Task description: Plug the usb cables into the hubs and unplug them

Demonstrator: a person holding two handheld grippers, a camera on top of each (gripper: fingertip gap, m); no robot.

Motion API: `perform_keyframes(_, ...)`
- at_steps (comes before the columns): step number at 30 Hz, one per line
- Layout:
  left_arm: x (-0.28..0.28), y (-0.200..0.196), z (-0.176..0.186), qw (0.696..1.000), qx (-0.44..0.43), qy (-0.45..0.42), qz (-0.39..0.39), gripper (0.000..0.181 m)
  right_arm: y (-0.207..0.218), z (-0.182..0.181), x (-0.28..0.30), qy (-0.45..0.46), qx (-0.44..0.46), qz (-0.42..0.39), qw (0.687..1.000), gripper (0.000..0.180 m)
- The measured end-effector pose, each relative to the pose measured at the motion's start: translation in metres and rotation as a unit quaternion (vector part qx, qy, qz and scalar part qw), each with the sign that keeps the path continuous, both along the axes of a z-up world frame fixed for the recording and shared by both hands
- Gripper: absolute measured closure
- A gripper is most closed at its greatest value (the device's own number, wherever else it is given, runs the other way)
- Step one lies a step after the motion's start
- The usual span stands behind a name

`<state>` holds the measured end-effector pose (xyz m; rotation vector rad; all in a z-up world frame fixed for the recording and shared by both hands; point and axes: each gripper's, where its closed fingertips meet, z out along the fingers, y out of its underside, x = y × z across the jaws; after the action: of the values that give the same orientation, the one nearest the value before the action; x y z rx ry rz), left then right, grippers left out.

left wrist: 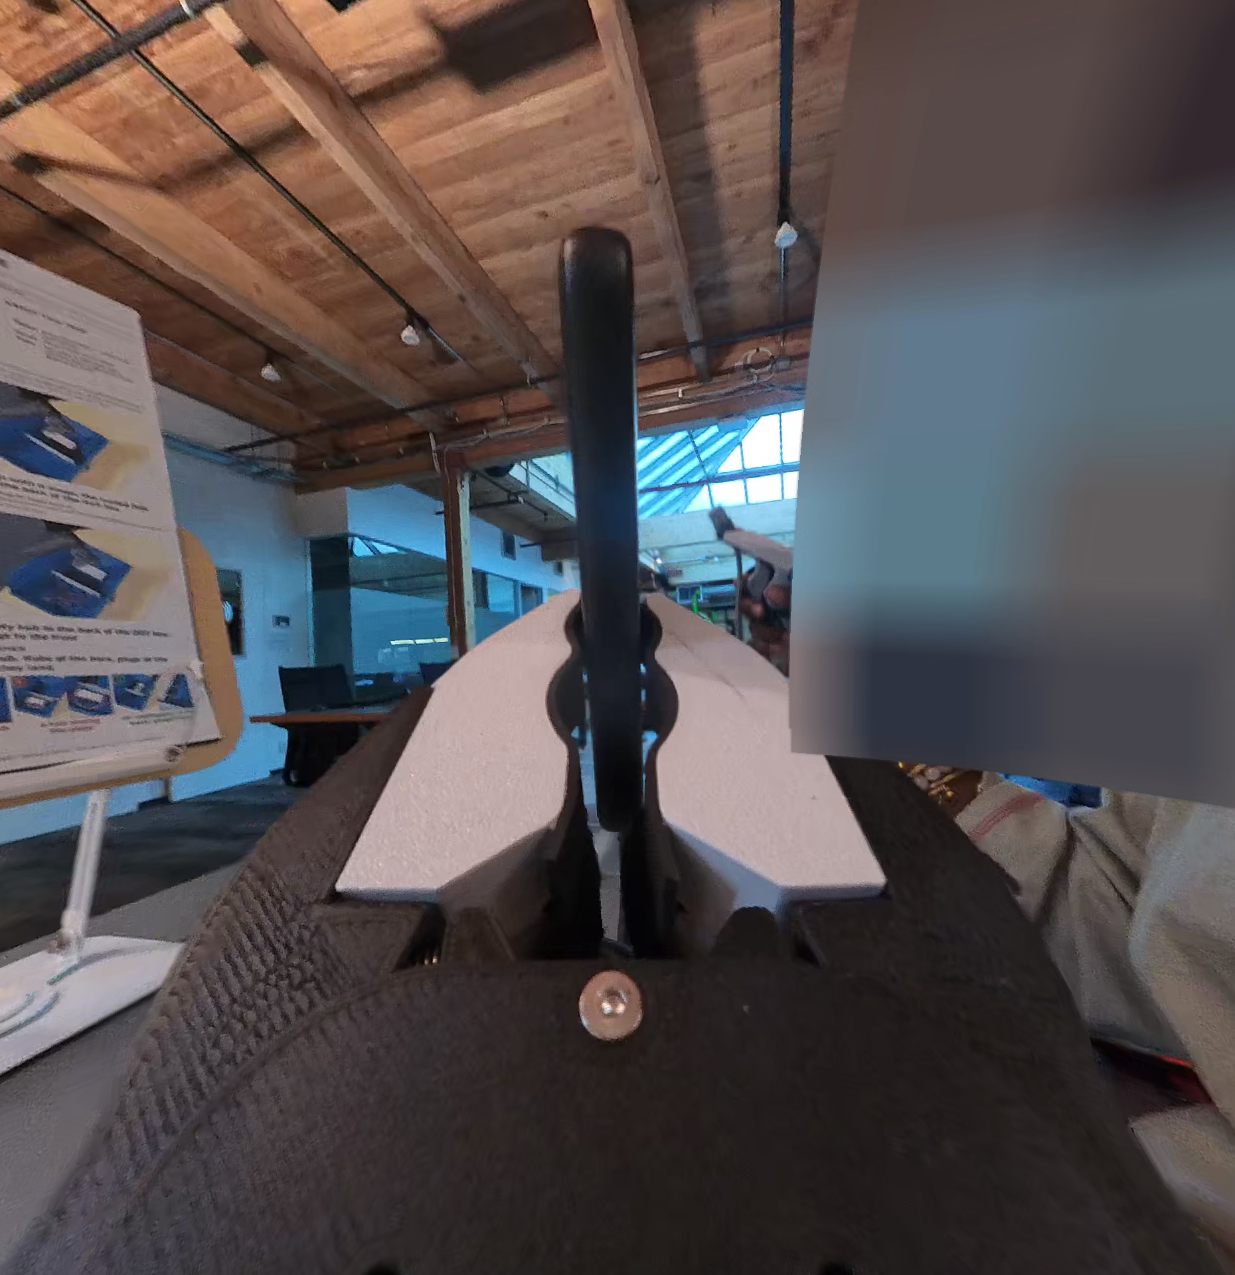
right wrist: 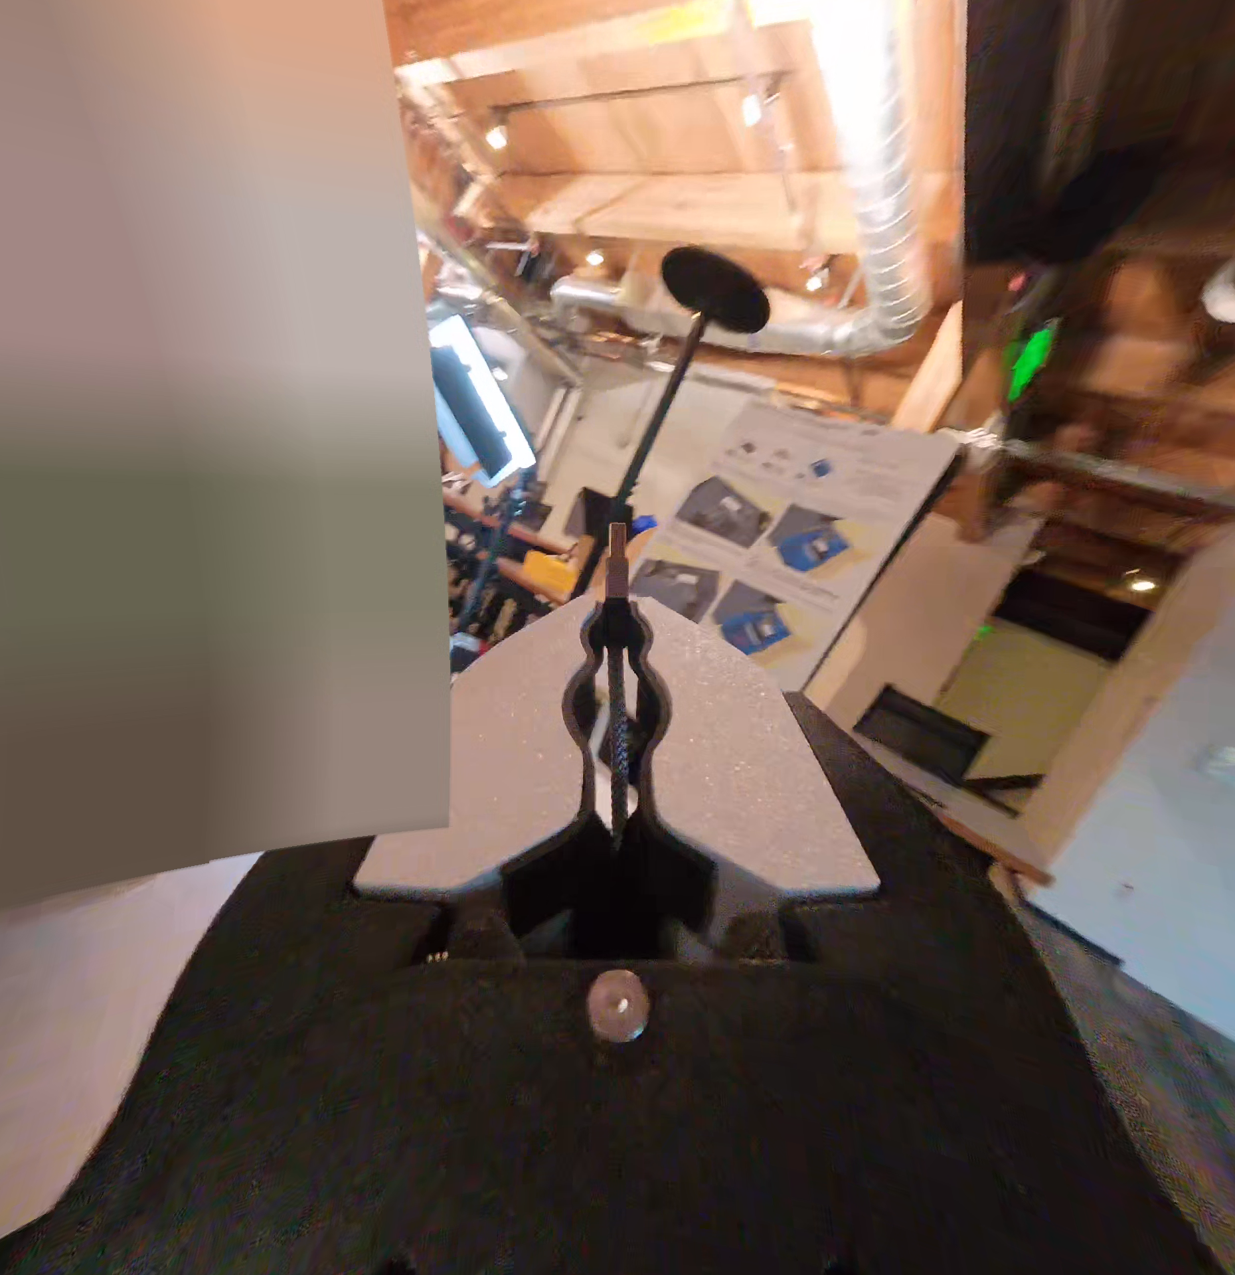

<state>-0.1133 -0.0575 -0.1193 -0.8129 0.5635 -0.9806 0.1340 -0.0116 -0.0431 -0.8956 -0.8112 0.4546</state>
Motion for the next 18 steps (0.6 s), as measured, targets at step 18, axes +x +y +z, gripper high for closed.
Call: perform_keyframes(18,0.02,0.003,-0.011,0.999,-0.008,0.05,0.01,0.168,-0.03,0.046,0.122,0.159,0.176,-0.229,0.944,0.174)
